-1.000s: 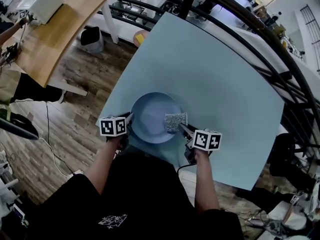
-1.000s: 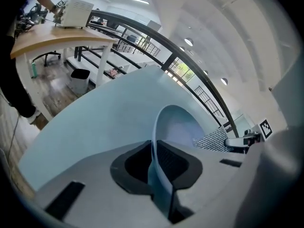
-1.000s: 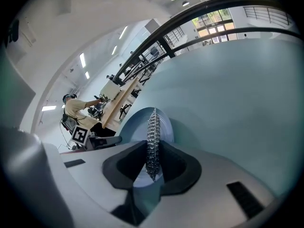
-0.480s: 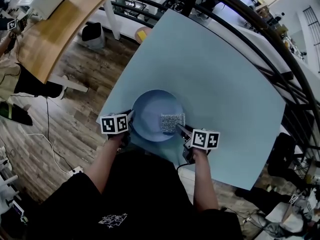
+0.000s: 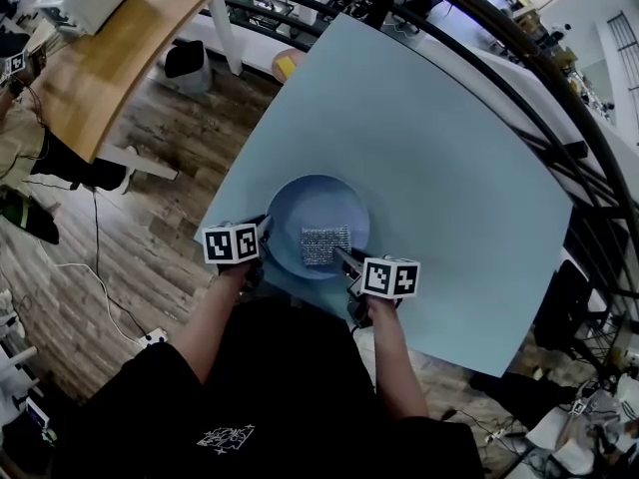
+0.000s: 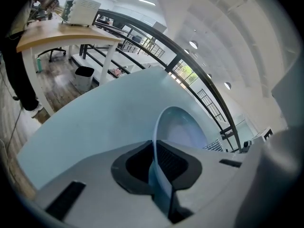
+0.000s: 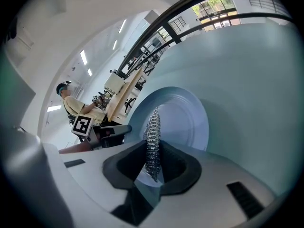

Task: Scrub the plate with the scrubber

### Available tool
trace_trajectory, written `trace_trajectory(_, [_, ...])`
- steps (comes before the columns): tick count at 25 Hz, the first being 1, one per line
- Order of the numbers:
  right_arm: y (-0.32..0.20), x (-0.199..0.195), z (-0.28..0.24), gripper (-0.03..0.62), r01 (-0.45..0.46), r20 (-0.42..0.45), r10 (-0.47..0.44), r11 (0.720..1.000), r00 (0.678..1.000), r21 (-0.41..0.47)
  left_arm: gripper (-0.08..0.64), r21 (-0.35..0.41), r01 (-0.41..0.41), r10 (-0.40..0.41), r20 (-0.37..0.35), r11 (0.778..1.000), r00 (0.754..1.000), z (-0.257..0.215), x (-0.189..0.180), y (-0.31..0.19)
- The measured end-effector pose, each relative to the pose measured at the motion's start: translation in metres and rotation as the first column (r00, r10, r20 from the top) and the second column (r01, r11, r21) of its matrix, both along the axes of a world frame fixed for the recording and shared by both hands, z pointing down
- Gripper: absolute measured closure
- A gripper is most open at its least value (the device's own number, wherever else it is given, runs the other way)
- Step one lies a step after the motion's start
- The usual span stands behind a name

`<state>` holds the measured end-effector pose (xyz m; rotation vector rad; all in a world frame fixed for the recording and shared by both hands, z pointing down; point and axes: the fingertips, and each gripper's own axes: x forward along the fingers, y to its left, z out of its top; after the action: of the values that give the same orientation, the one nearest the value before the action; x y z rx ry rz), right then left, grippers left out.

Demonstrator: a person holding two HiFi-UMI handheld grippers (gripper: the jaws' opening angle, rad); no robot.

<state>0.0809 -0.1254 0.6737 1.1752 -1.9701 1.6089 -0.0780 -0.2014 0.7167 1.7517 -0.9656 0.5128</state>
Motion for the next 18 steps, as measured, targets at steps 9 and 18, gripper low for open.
trace_trajectory(9, [-0.017, -0.036, 0.005, 0.511, 0.022, -0.018, -0.022, 1.0, 1.0, 0.021, 0.526, -0.001, -0.009, 0.009, -0.003, 1.0, 1.0, 0.002, -0.001, 0.0])
trace_trajectory(18, [-0.043, -0.049, 0.006, 0.511, 0.028, -0.051, -0.026, 0.998, 0.998, 0.056, 0.526, 0.0, -0.022, 0.022, -0.002, 1.0, 1.0, -0.002, 0.0, 0.0])
